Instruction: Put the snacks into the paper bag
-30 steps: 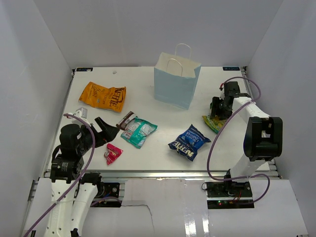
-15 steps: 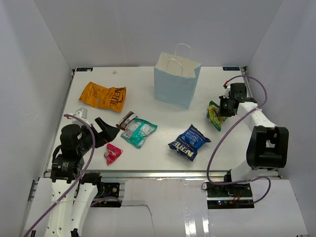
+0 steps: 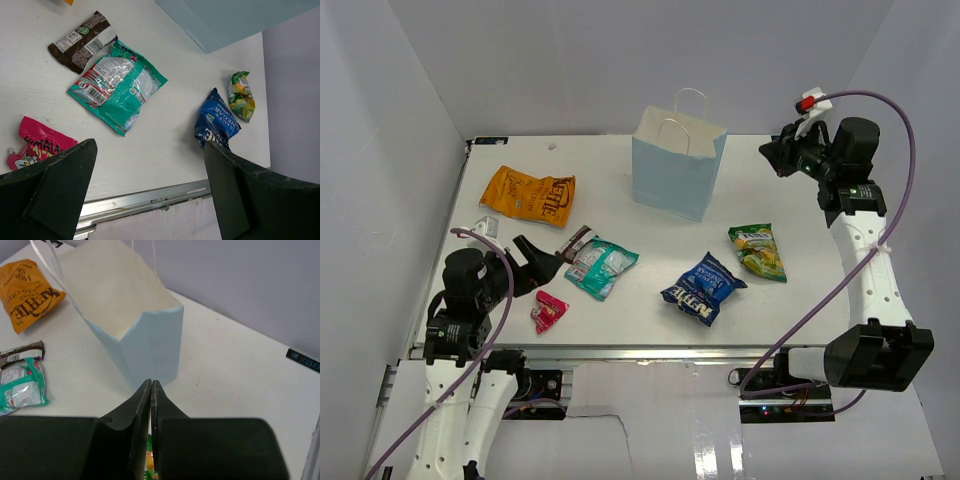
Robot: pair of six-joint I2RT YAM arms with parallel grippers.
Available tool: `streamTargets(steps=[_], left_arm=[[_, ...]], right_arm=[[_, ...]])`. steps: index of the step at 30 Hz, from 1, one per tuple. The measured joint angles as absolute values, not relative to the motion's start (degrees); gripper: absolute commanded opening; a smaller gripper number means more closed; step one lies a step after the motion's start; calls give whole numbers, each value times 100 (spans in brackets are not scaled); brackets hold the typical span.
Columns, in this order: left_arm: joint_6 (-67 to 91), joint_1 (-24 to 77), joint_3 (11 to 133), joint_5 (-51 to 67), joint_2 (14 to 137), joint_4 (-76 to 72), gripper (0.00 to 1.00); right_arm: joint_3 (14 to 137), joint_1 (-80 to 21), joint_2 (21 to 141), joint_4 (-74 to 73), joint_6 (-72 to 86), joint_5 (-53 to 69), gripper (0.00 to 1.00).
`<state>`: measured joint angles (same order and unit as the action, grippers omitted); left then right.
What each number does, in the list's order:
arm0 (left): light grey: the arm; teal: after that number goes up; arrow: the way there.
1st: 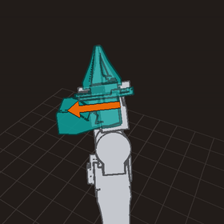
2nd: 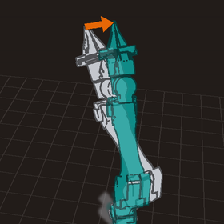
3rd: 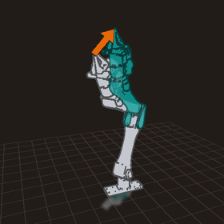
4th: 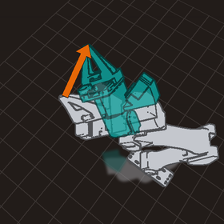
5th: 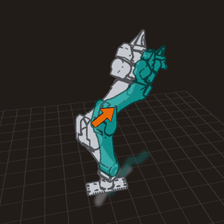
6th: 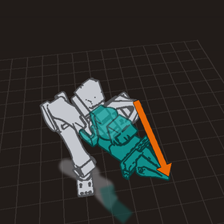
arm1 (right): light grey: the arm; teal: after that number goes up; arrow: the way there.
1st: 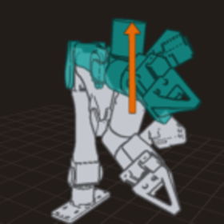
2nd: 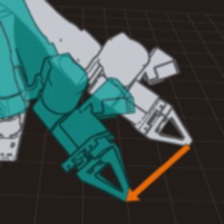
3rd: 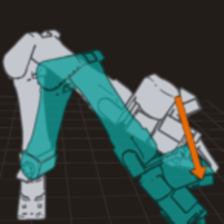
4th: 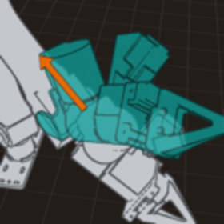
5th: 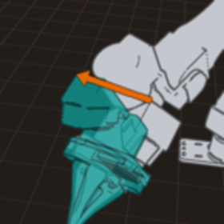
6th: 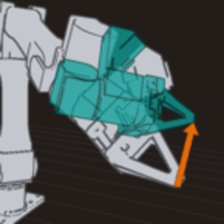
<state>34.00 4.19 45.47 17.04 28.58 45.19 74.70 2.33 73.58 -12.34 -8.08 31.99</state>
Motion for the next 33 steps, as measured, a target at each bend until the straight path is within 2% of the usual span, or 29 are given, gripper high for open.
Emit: streamTargets(steps=[3, 4, 5, 6, 7, 8, 10, 12, 13, 18, 23, 33], left_arm=[[3389, 419, 4547, 1717, 2880, 4495, 98], [3389, 419, 4547, 1717, 2880, 4495, 98], [3389, 419, 4547, 1719, 2875, 4493, 98], [3389, 419, 4547, 1719, 2871, 4493, 98], [3391, 419, 4545, 1719, 2858, 4497, 98], [3391, 419, 4545, 1719, 2840, 4495, 98], [3398, 419, 4534, 1719, 2766, 4495, 98], [3411, 419, 4532, 1719, 2696, 4497, 98], [3413, 419, 4532, 1721, 2670, 4497, 98], [3437, 419, 4462, 1723, 2652, 4495, 98], [3452, 419, 4427, 1728, 2661, 4499, 98], [3457, 419, 4344, 1750, 2628, 4499, 98]], right_arm=[[7922, 154, 7566, -1210, -823, 3253, 8], [7975, 123, 7638, -1232, -860, 3205, 12], [7979, 56, 7717, -1304, -921, 3087, 26], [7968, -1, 7793, -1417, -952, 2985, 35], [7909, -102, 7898, -1568, -1079, 2808, 58], [7828, -183, 7992, -1715, -1120, 2681, 69], [7546, -327, 8173, -1975, -1345, 2381, 91], [7131, -434, 8289, -2231, -1566, 2062, 100], [6921, -462, 8333, -2381, -1693, 1894, 90], [6149, -491, 8359, -2674, -2097, 1094, 90], [5953, -508, 8512, -2639, -2209, 458, 90], [5712, -539, 9205, -2558, -2353, 355, 92]])
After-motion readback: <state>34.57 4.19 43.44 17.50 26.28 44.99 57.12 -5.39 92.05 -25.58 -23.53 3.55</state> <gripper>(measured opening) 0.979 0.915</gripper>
